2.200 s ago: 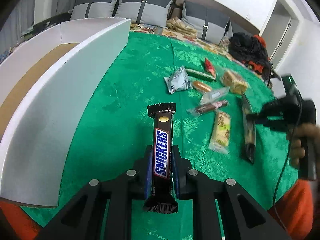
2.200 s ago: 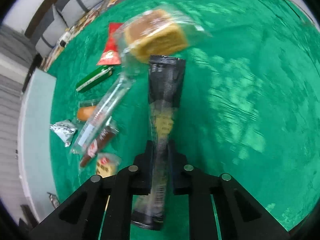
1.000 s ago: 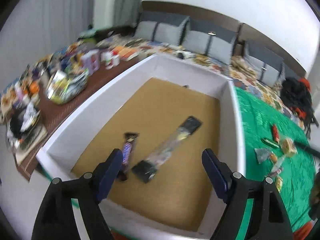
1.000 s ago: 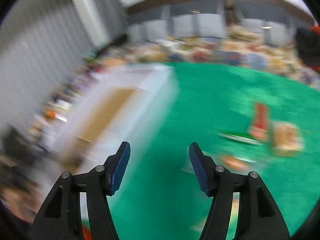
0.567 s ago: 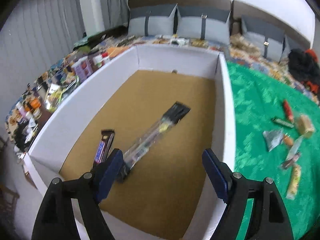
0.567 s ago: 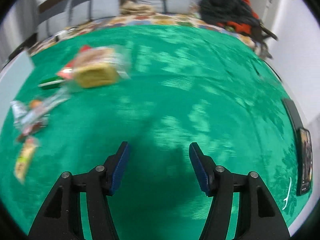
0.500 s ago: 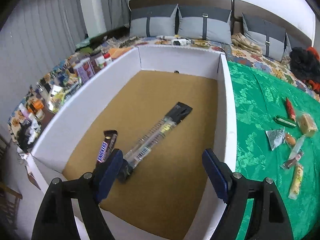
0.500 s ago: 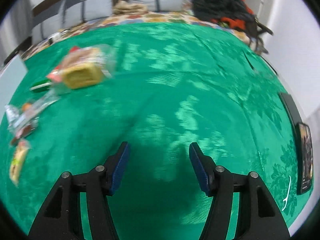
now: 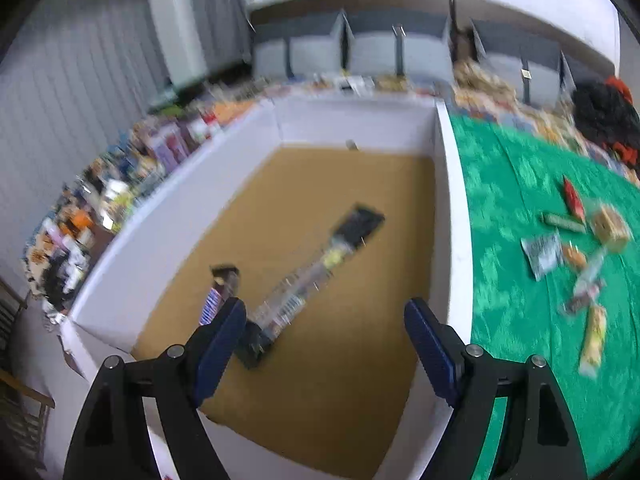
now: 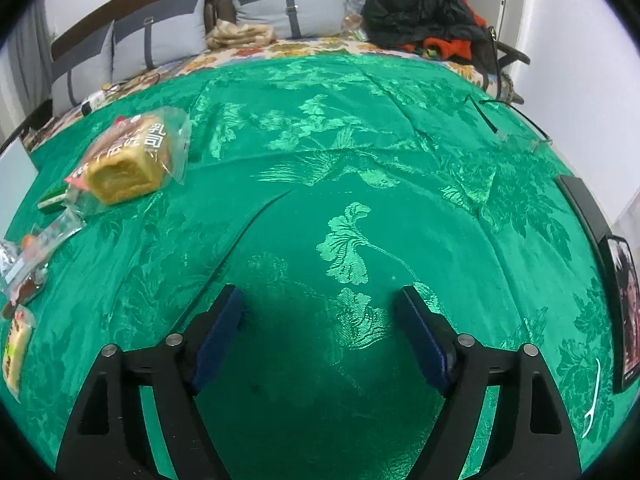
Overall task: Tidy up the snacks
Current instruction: 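Withdraw both grippers from the box back over the bedspread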
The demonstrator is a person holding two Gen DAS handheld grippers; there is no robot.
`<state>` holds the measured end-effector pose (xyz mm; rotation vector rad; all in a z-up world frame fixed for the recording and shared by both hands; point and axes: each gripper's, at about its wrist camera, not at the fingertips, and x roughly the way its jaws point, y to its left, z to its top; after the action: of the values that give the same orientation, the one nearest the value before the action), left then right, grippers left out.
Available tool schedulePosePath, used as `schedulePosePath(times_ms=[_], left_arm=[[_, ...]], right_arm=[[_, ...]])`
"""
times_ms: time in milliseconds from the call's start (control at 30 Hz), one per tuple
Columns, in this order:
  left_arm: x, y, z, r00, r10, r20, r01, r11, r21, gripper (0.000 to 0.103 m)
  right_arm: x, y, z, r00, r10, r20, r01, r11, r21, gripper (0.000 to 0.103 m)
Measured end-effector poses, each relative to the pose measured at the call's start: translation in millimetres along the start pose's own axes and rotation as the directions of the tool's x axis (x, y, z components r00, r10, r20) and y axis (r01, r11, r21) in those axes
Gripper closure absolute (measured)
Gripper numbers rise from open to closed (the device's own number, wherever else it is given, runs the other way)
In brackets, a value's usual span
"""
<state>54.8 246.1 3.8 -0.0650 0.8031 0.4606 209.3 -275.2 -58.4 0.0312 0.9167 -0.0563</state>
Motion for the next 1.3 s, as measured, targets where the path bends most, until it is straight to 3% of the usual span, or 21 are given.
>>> schedulePosePath(times_ms=[67,100,167,233,333,400,467,600,700,833,1100,1300], left_arm=[[-16.3,-1.6,-0.1,0.992,0.084,0.091,-0.082,0.996,-0.027,0.022],[-25.1,-3.7,-0.1,0.987,0.093,0.128,-0.089,0.995,-0.040,0.021],[-43.0,-10.7,4.6,0.980,0.061,0.189,-0.053,0.997,-0.047,0.017],[-63.0,-27.4,10.5,0.970,-0.002,0.242,0.006,1.000,-0.013,0.003],[-87.2,-61.3,12.6,0.955,-0.110,0.277,0.091,0.993,0.078,0.000],[-93.2,-85.8,7.4,0.948,-0.211,0.240,0.186,0.975,0.123,0.000],[-87.0,-110.3,-2.5,0.932,-0.329,0.153,0.310,0.941,0.138,0.000],[-56.3,-154.0,-31.3,0.903,-0.427,-0.032,0.428,0.893,0.137,0.000],[-23.5,-176.6,-53.2,0.899,-0.415,-0.143,0.434,0.889,0.148,0.000],[14.1,-183.0,-60.6,0.921,-0.337,-0.195,0.368,0.917,0.153,0.000],[53.4,-173.1,-58.8,0.943,-0.274,-0.192,0.302,0.943,0.138,0.000],[65.2,-173.4,-61.9,0.937,-0.295,-0.187,0.323,0.936,0.143,0.000]], right_arm=[[1.0,-0.4,0.4,1.000,-0.008,-0.003,0.008,1.000,0.003,0.017],[2.0,-1.2,0.5,1.000,-0.010,-0.005,0.010,1.000,0.008,0.016],[2.7,-2.1,0.7,1.000,-0.010,-0.006,0.010,1.000,0.012,0.015],[3.4,-3.2,1.1,1.000,-0.008,-0.006,0.008,1.000,0.014,0.015],[3.4,-2.5,1.1,1.000,-0.010,-0.006,0.010,1.000,0.013,0.015],[3.4,-2.8,1.1,1.000,-0.009,-0.006,0.009,1.000,0.013,0.014],[3.3,-2.7,1.1,1.000,-0.008,-0.006,0.009,1.000,0.012,0.014],[3.3,-2.8,1.2,1.000,-0.009,-0.006,0.009,1.000,0.012,0.014],[3.4,-2.8,1.2,1.000,-0.009,-0.006,0.009,1.000,0.012,0.014],[3.5,-2.9,1.3,1.000,-0.009,-0.006,0.009,1.000,0.012,0.014],[3.4,-2.8,1.3,1.000,-0.011,-0.007,0.011,1.000,0.013,0.014],[3.5,-2.7,1.3,1.000,-0.011,-0.008,0.011,1.000,0.013,0.014]])
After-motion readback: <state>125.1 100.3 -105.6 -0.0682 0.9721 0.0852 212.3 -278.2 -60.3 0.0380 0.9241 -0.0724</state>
